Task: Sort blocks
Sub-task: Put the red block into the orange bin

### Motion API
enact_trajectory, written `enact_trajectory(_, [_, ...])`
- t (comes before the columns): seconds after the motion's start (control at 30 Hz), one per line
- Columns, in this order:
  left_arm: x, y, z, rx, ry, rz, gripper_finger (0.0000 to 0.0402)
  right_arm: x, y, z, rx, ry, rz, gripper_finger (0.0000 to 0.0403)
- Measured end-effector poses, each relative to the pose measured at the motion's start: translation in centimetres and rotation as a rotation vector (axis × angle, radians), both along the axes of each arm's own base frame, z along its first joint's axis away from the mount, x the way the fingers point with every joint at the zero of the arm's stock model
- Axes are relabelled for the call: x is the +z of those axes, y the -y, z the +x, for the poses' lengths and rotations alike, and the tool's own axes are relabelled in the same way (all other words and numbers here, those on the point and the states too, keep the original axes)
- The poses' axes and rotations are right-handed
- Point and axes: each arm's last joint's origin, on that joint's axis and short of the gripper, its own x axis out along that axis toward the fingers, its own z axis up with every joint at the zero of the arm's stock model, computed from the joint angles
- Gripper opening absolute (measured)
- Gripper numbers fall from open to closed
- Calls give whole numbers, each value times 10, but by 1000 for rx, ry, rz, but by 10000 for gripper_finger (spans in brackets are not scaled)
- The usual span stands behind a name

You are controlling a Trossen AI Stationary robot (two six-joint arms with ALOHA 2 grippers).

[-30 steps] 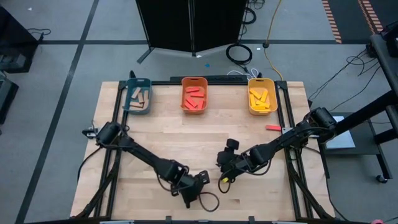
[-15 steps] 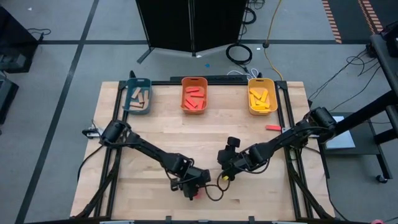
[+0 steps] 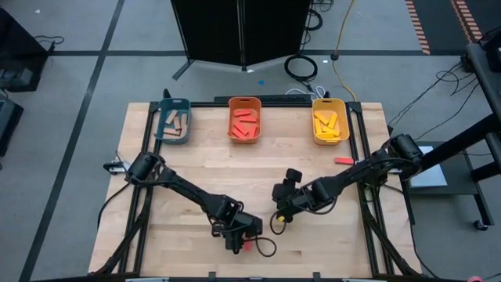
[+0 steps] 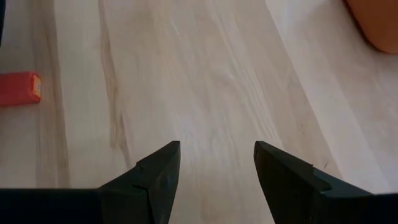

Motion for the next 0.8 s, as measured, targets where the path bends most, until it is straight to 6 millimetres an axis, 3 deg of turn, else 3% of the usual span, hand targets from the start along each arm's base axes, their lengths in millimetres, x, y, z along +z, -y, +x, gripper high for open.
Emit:
enact_trajectory(0.37, [-4, 3, 7, -12, 63, -16, 212, 0, 7, 2, -44, 10, 10, 199])
enact_trajectory(0.6, [-25, 0, 17, 41, -35, -9, 212, 0, 17, 5, -53, 1, -5, 199])
enact_trajectory(0.8, [-17, 0, 17, 56, -113, 14, 196, 0, 19, 5, -46, -20, -15, 199])
